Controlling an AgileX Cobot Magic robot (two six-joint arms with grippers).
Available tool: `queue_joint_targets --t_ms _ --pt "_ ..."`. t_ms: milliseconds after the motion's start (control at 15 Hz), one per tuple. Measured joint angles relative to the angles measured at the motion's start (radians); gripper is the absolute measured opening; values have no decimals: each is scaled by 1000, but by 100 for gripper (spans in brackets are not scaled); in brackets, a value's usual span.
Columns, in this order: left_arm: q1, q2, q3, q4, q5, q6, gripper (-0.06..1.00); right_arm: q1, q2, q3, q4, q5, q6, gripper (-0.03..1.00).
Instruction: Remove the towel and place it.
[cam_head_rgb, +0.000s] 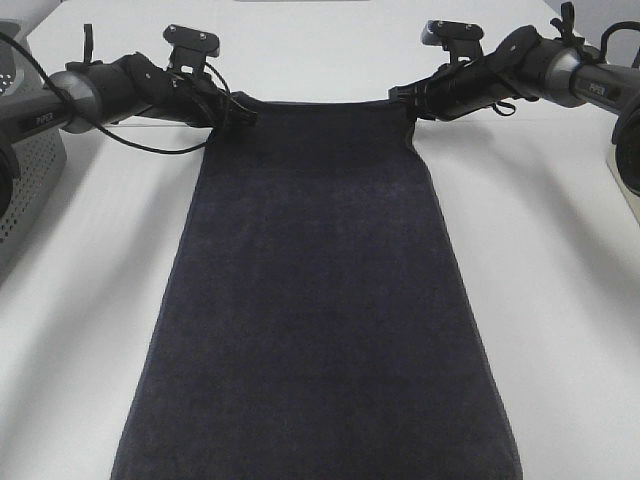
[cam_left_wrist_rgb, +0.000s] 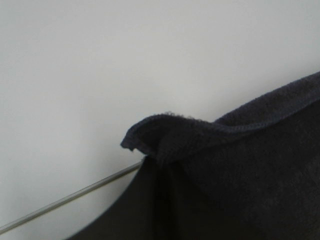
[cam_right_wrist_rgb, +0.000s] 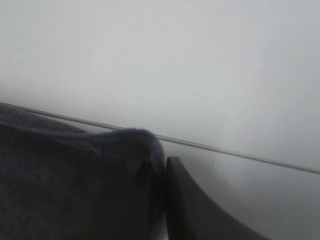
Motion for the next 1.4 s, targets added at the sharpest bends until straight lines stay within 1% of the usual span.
queue_joint_targets --t_ms 67,133,200,267,333,400,600,733,867,1000,1067,1267,1333,1400 --pt "0 0 0 0 -3 0 6 0 0 0 0 -5 -9 15" --pt "0 0 0 0 -8 0 12 0 0 0 3 -12 -16 26" --pt "0 0 0 0 -25 0 35 0 0 0 3 -18 -16 47" --pt "0 0 0 0 -42 0 49 -1 0 0 3 -18 -16 54" --pt "0 0 0 0 -54 0 59 -1 0 0 3 -18 -17 58" --pt "0 0 0 0 -63 0 65 -1 0 0 3 -18 -17 59" --pt "0 0 0 8 -82 -1 69 -1 0 0 2 -5 -18 60" --pt "0 -15 0 31 -81 -1 69 -1 -13 0 -19 40 -20 60" --pt "0 -36 -1 31 -69 -11 69 -1 -36 0 -20 67 -20 60" --pt "1 -42 -1 16 -34 -75 69 -1 -53 0 -20 118 -20 60" --pt "6 -41 -1 13 17 -110 69 -1 -57 0 -19 167 -16 60" --pt "20 -41 -1 9 99 -131 69 -1 -58 0 -19 269 -4 60" --pt "25 -41 -1 -5 102 -137 69 -1 -58 0 -19 290 6 60" --pt "30 -41 -1 -36 103 -157 69 -1 -58 0 -19 311 14 60"
